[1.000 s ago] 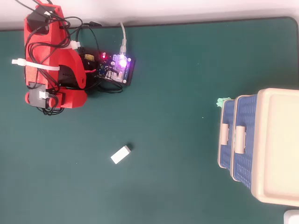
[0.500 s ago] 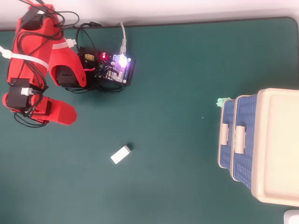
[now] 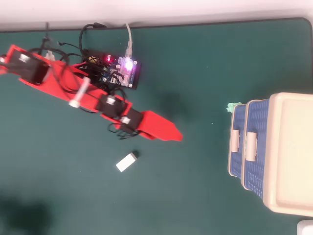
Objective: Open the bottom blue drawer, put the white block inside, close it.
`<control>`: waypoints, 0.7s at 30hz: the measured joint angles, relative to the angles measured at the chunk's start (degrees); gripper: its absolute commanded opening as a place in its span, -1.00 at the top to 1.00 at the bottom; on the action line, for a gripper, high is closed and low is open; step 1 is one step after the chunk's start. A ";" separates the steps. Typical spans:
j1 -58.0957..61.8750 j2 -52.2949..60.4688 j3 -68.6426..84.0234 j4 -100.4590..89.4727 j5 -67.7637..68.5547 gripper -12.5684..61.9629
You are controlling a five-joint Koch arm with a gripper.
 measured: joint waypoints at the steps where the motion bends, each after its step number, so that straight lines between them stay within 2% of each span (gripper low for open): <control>1: -0.53 -3.16 0.44 -7.65 0.09 -0.24; 4: -1.41 -15.29 1.05 -31.46 0.26 -0.24; 9: -2.46 -34.54 -7.03 -52.47 1.93 -0.24; 15: -3.87 -48.16 -29.09 -56.16 4.57 -0.24; 21: -6.77 -50.80 -35.95 -49.13 4.83 -0.18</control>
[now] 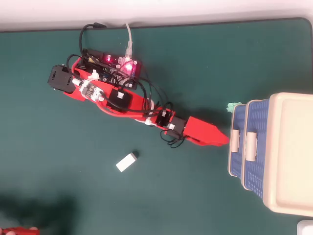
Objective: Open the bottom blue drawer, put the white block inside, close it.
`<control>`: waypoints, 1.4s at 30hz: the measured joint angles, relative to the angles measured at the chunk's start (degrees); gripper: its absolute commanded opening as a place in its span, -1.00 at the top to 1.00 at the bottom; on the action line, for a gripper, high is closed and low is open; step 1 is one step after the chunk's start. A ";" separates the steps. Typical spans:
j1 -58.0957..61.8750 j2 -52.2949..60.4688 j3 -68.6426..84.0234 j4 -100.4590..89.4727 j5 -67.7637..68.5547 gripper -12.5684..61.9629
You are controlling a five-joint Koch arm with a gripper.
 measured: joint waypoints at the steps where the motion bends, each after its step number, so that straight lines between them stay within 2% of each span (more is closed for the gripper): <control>1: -0.26 0.00 -0.35 0.88 0.00 -0.16; 7: -1.05 -0.18 -6.33 7.38 0.00 -0.07; 10: -1.23 -0.62 -9.84 11.78 0.00 0.07; 14: -2.02 -0.62 -10.46 15.29 0.09 0.42; 17: -2.11 -0.53 -10.55 18.02 0.26 0.88; 26: -1.67 2.02 -10.99 26.28 0.53 0.88; 30: -1.67 5.71 -6.50 26.54 0.53 0.88; 42: 3.60 31.20 29.79 26.81 1.76 0.88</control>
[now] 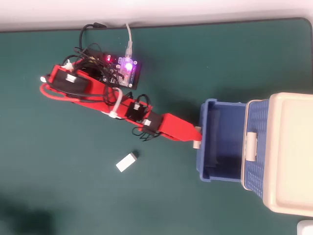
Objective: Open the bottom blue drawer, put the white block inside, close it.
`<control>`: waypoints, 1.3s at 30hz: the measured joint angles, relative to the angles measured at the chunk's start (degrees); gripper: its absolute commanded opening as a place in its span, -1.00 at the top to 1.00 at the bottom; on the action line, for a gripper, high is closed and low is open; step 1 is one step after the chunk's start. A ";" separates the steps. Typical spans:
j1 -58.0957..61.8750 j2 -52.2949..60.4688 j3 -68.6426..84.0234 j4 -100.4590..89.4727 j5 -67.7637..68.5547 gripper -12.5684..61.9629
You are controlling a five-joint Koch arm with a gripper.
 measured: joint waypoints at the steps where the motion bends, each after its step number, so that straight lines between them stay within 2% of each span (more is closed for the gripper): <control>1: 0.44 0.97 0.79 0.09 0.00 0.88; 3: 0.62 1.49 1.76 0.00 0.00 0.86; 4: 1.05 1.49 1.85 0.09 0.00 0.75; 6: 1.67 1.49 1.85 0.09 -0.09 0.06; 7: 1.93 1.49 1.85 0.00 -0.18 -0.19; 8: 2.37 1.93 1.93 0.09 -0.18 -0.27; 10: 3.60 3.96 2.55 0.09 -0.18 -0.28; 13: 6.94 15.47 5.62 4.75 -0.26 -0.28; 16: 10.11 31.64 5.10 23.12 -0.26 -0.27; 17: 10.90 37.53 2.20 35.33 -0.26 -0.27; 19: 12.66 40.78 -5.01 51.86 -0.26 -0.26; 20: 15.12 40.87 -14.68 66.01 -0.26 -0.26; 22: 18.72 39.02 -24.35 81.56 -0.35 -0.26; 23: 21.80 35.77 -31.64 92.46 -0.35 -0.26; 27: 29.71 20.13 -48.43 113.38 -0.35 -0.26; 31: 35.86 7.47 -54.05 121.64 -0.44 -0.25; 39: 37.62 -4.22 -54.05 118.21 -0.44 -0.25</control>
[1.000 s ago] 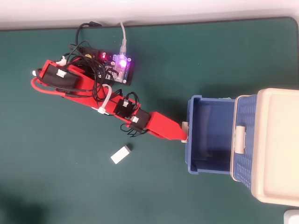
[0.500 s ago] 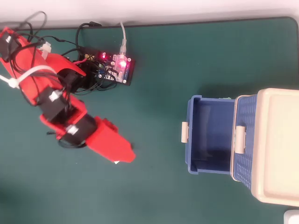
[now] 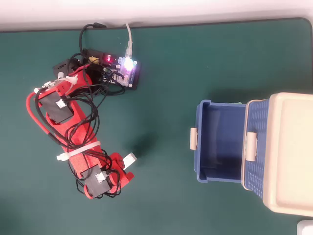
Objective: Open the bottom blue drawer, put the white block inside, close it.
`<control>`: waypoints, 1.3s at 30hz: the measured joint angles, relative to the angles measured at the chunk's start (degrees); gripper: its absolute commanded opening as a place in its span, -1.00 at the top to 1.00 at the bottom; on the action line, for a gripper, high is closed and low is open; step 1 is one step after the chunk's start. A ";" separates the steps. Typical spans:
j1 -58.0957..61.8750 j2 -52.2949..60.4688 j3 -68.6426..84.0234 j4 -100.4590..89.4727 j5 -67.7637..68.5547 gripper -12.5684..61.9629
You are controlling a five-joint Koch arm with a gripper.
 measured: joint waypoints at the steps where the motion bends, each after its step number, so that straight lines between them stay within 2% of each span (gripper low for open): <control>1: 0.00 -1.14 0.09 -1.41 -0.09 -0.25; 7: -0.62 -3.43 6.15 -8.96 -0.09 -0.24; 10: -0.70 -3.43 9.58 -10.20 -0.09 -0.13; 11: -0.79 -3.43 10.46 -10.20 0.00 -0.04; 13: -0.88 -3.43 10.55 -10.99 0.00 0.30; 14: -0.97 -3.43 11.07 -10.63 -0.09 0.50; 15: -0.97 -3.43 11.16 -10.72 -0.09 0.78; 16: -0.97 -3.43 11.25 -10.81 -0.18 0.90; 26: -0.97 -2.81 11.25 -7.47 -2.20 0.88; 29: -0.97 2.46 7.12 -2.81 -5.71 0.88; 32: -0.97 9.40 -7.29 6.59 -11.07 0.88; 35: -5.27 10.55 -23.29 13.18 -13.80 0.88; 39: -22.06 4.22 -39.99 14.33 -14.41 0.88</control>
